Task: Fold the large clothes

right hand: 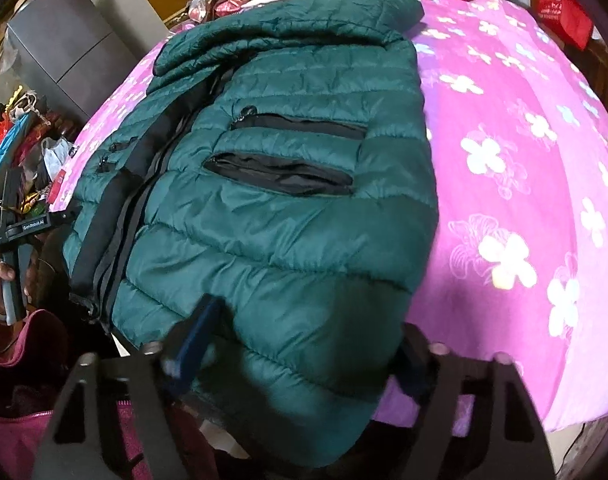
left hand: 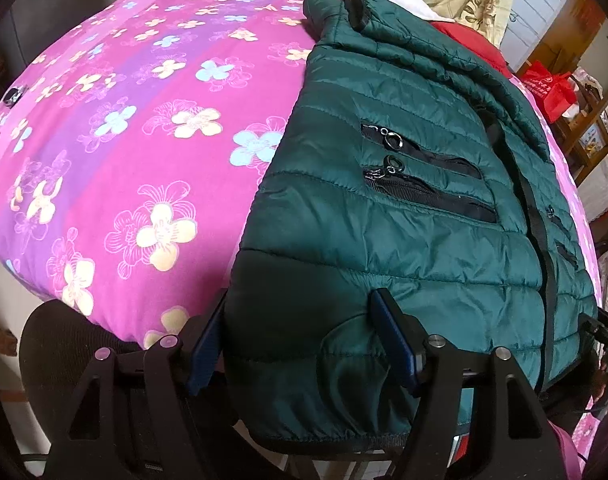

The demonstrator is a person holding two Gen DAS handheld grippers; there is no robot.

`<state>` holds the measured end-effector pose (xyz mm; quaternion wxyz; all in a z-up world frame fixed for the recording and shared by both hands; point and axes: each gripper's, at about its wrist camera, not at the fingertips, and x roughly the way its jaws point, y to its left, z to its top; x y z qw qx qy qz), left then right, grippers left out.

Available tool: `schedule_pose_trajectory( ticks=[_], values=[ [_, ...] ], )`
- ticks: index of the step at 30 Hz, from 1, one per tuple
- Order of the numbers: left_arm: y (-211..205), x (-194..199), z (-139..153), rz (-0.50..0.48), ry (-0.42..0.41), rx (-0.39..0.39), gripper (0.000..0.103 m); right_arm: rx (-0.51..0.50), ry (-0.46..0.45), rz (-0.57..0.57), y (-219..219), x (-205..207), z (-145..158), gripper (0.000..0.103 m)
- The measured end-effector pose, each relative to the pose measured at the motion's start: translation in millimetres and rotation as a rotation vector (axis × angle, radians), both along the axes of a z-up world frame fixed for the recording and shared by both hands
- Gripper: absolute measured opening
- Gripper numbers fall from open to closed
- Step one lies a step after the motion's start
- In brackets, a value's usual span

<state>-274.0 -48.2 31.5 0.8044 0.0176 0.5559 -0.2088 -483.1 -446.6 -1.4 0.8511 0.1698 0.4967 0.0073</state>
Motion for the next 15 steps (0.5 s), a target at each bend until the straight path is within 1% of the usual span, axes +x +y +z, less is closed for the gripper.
schedule_pose_trajectory(
  ticks=[1,2,4,7,10,14,15],
  values=[
    [-0.2,0.4,-0.4,0.000,0.002,0.001,0.052,0.001,-0.006,-0.002,-0.6,0.3,0.3,0.065],
    [-0.2,0.5,-0.3,0.000,0.004,0.002,0.052,0.003,-0.012,-0.003,-1.7,-0.3,0.9,0.062],
    [-1.1,0.9,-0.1,-0.002,0.007,0.004,0.052,0.003,-0.026,0.002,-2.7,-1.9,2.2,0.052],
    [-2.2,1.3,0.0,-0.001,0.004,0.007,0.052,-0.009,-0.035,0.017,-2.0,-3.1,4.8,0.048],
    [-2.7,0.7,0.1,-0.001,-0.004,0.010,0.052,-0.017,-0.039,0.026,-0.1,-3.0,5.8,0.048],
    [-2.1,0.4,-0.4,-0.001,-0.008,0.009,0.052,0.008,-0.037,0.020,-1.5,-2.5,4.6,0.048],
    [-2.3,0.1,-0.4,-0.002,-0.011,0.009,0.051,0.013,-0.039,0.019,-1.7,-2.3,4.9,0.048]
  ],
)
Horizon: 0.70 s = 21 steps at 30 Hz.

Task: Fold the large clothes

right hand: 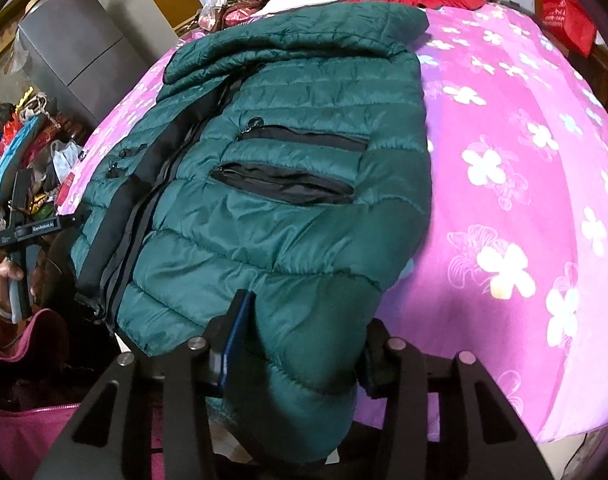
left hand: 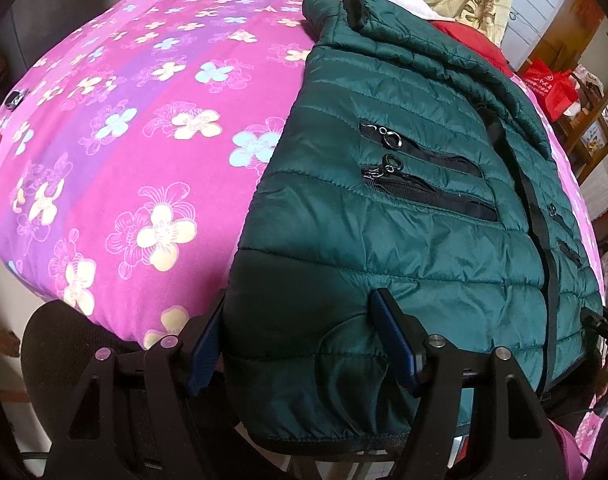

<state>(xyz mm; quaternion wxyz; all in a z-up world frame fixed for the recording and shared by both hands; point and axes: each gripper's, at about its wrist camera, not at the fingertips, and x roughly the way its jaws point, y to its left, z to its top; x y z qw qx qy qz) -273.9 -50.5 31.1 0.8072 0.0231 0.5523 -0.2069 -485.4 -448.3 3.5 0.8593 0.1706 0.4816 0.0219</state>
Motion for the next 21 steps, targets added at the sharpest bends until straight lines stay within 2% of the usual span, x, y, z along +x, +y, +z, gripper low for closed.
schedule_pose_trajectory(
  ticks=[1,3,5,7,9,13,16,21],
  values=[
    [-1,-1,1,-0.009,-0.004,-0.002,0.047,0.000,-0.002,-0.001,0,0,-1,0.048],
    [-3,-5,6,-0.037,-0.025,-0.004,0.015,-0.003,-0.010,-0.008,1,0,0,0.046],
    [-7,-9,15,-0.061,-0.078,0.031,0.000,-0.002,-0.026,-0.013,0,-1,3,0.035],
    [-7,-7,29,-0.072,-0.106,0.005,0.000,-0.004,-0.053,-0.018,-2,-1,11,0.025],
    [-4,-3,44,-0.067,-0.127,-0.039,0.000,0.012,-0.092,-0.018,-6,-1,25,0.023],
    [0,14,80,-0.026,-0.209,-0.111,0.000,0.023,-0.168,-0.010,-11,7,56,0.022],
    [-2,32,99,0.003,-0.231,-0.156,0.000,0.021,-0.219,-0.013,-17,17,76,0.022],
    [-18,53,120,0.028,-0.288,-0.184,0.000,0.005,-0.277,-0.070,-38,43,106,0.022]
  ],
)
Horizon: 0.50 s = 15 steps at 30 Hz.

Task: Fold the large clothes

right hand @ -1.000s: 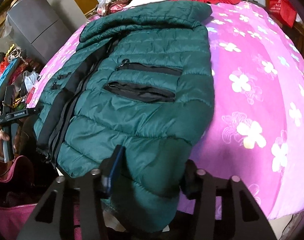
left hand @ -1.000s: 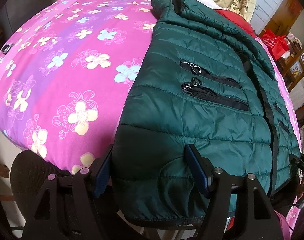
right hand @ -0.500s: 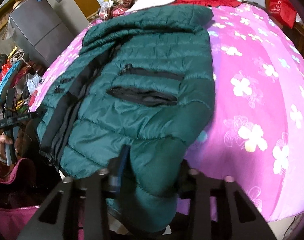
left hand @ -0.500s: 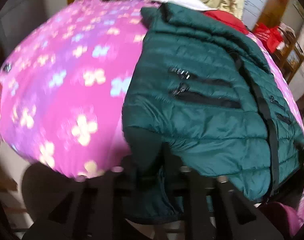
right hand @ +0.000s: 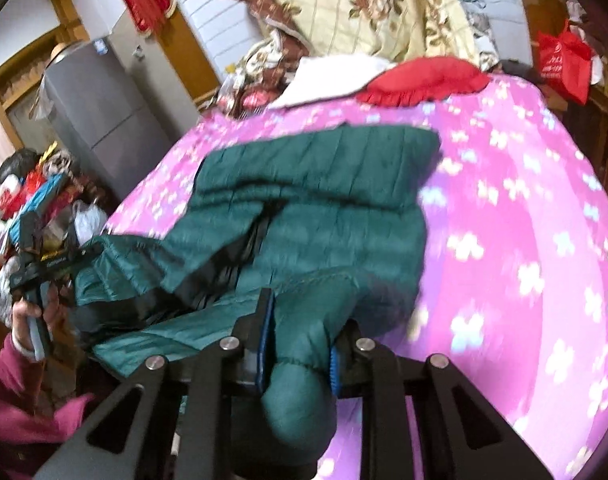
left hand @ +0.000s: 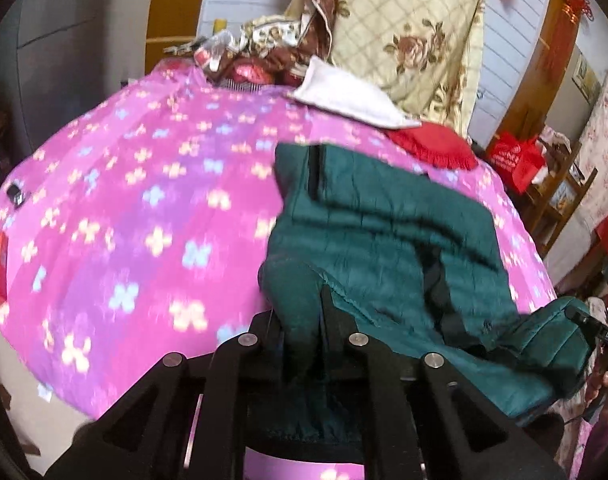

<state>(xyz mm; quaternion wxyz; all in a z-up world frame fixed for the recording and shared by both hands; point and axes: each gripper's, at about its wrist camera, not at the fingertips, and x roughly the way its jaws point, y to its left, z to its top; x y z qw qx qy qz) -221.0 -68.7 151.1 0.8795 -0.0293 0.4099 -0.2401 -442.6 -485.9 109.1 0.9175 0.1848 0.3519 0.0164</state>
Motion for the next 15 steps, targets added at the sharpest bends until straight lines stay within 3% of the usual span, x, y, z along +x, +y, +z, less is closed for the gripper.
schedule_pose_trajectory(
  ticks=[7,15],
  values=[
    [-25,35,11,0.052,-0.046,0.002,0.000,0.034,-0.043,-0.080,-32,39,18,0.022],
    [-50,60,17,0.075,-0.085,0.028,0.000,-0.011,-0.032,-0.116,-45,77,23,0.022]
  ],
)
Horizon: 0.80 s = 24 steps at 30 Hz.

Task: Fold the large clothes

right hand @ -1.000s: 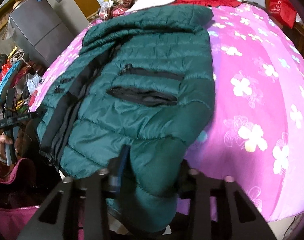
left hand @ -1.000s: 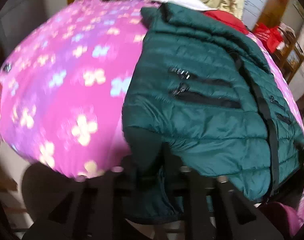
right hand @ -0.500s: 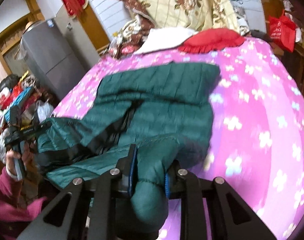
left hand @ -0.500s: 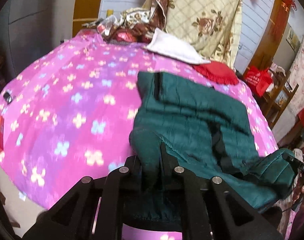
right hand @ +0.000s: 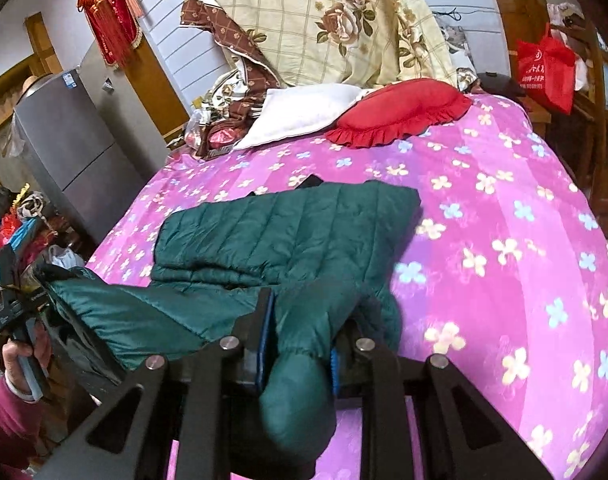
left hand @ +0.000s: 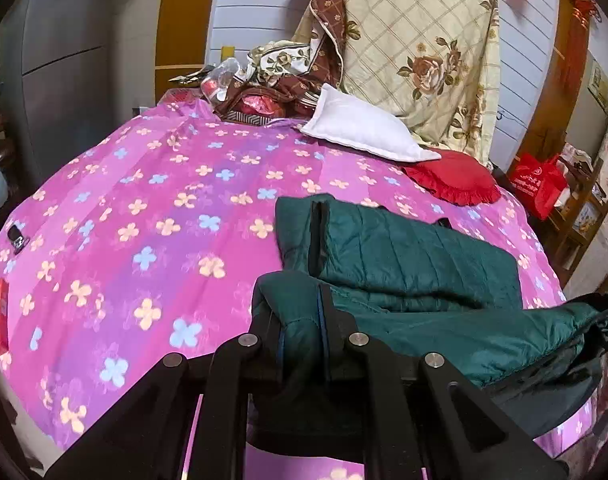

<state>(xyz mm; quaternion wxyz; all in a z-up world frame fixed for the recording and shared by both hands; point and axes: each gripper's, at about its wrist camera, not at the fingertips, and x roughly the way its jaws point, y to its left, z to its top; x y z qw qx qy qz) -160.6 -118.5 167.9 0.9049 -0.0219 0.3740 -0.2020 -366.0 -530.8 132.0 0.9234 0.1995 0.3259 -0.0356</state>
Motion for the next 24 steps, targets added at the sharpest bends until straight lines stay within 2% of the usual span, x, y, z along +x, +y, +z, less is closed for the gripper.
schedule_pose_trajectory(
  ticks=[10,15,24],
  values=[
    [-28,49,7,0.062,-0.043,0.013,0.000,-0.037,-0.014,-0.100,-28,41,5,0.022],
    [-46,77,11,0.096,-0.050,0.017,0.000,-0.037,-0.034,-0.147,-47,74,11,0.022],
    [-81,138,-27,0.170,0.017,0.079,0.000,-0.009,0.010,-0.186,-76,141,-6,0.022]
  ],
)
